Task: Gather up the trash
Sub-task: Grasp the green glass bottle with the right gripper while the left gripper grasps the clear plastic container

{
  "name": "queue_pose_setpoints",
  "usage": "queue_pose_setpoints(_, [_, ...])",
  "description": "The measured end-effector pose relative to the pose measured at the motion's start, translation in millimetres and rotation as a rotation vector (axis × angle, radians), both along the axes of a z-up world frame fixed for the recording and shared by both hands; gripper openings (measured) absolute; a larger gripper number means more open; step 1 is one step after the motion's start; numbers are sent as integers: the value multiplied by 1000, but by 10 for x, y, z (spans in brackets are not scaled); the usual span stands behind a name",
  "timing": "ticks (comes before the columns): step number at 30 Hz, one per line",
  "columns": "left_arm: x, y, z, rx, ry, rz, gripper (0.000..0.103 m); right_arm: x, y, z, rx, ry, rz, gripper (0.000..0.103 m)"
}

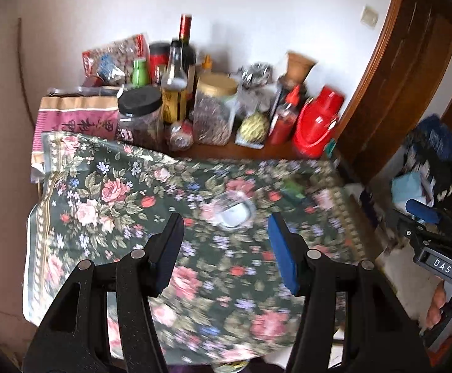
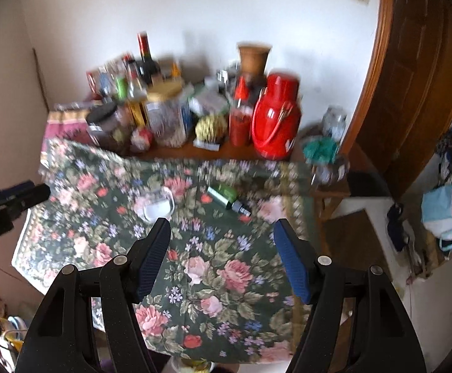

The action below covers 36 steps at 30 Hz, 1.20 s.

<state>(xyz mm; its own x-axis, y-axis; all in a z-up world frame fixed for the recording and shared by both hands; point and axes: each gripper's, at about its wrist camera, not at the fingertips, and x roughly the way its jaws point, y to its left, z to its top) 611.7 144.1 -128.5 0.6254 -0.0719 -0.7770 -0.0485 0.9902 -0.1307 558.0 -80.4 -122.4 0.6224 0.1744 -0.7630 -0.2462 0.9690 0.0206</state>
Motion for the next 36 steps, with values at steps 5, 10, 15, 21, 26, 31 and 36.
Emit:
queue_pose_setpoints(5, [418,259,-440,-32,111,-21,55,501,158,-425,-23,119,-8,65])
queue_pose_setpoints(10, [758,399,-939,-88,209,-23,55,986,273,-787,-57,201,32,65])
queue_pose_setpoints(15, [1004,414,-1323,-137,271,-21,51,1427,380,-1161,-139,283,92,65])
queue_pose_setpoints(21, [1196,294,-1590,-168,315,-34,38,1659,451,-1429,-179,328,120,64])
queue_pose_setpoints(26, [1322,208,-1735,-145,324,-32,26,1692,420,-1490,-154,345,100,51])
queue_pose_setpoints(31, [1429,189,-1812,-149,332,-25,21,1615,368,-1413,-85,328,78,45])
queue_pose_setpoints(36, [1542,189,-1867,-164,322,-16,17,1310,283,-1232,-31,277,55,43])
